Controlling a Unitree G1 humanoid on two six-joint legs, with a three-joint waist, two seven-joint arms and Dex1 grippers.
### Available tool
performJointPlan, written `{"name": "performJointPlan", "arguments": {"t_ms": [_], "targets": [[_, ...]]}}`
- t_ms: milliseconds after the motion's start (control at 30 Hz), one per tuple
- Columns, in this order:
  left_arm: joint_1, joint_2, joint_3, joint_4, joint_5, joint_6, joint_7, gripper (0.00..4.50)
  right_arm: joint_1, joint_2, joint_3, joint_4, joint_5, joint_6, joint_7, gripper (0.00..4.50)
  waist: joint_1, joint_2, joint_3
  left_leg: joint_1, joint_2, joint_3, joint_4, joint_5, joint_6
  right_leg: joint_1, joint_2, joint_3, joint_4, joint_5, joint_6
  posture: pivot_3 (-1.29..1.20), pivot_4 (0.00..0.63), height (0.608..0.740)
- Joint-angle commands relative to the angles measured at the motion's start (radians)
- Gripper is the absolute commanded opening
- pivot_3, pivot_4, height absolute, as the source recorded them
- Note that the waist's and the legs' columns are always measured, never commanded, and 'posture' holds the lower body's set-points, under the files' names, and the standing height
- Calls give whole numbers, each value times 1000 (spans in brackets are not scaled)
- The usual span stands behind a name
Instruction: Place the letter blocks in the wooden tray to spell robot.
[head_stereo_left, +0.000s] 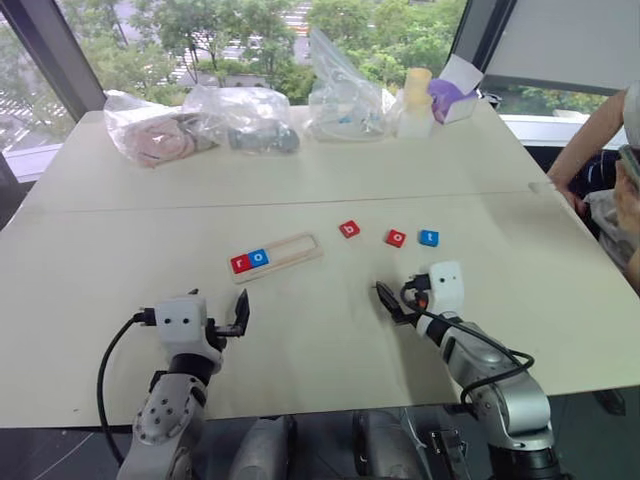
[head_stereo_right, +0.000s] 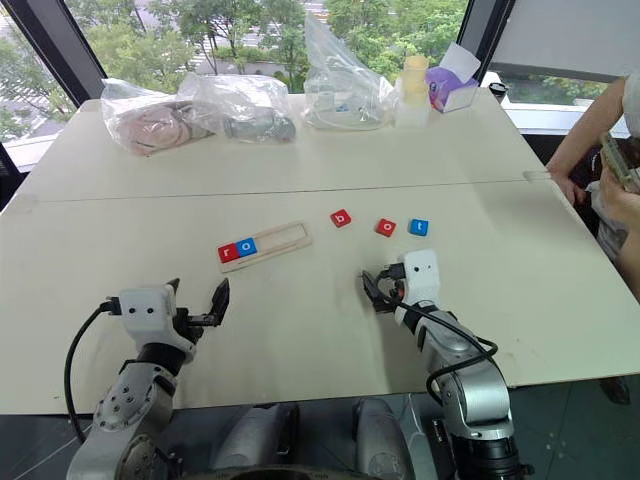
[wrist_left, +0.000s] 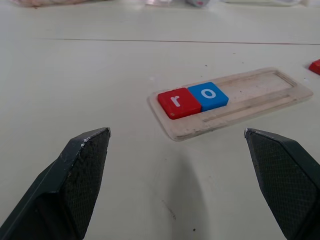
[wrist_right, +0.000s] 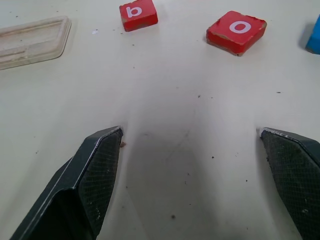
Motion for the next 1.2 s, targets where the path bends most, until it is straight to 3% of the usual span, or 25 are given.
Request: {"name": "performJointPlan", "arguments": {"t_ms": [33, 967, 1200], "targets": [[-17, 8, 4, 9, -15, -35, -21, 4500, 15, -2, -17, -39, -11, -2, -16, 4459, 0, 0, 0, 0, 0, 0, 0, 0, 0, 0, 0, 0, 0, 0, 0, 0, 150, 740], [-86, 17, -9, 130, -36, -108, -54, 4500, 10, -59, 5, -16, -57, -93, 51, 4459, -1, 1, 0, 0, 0, 0, 0, 0, 0, 0, 0, 0, 0, 1, -1, 0, 150, 740], [-178, 109, 20, 155, -65, -99, -143, 4500, -30, -173, 31, -21, -28, -125, 223, 4459, -1, 1, 1, 0, 0, 0, 0, 0, 0, 0, 1, 0, 1, 1, -1, 0, 150, 740]]}}
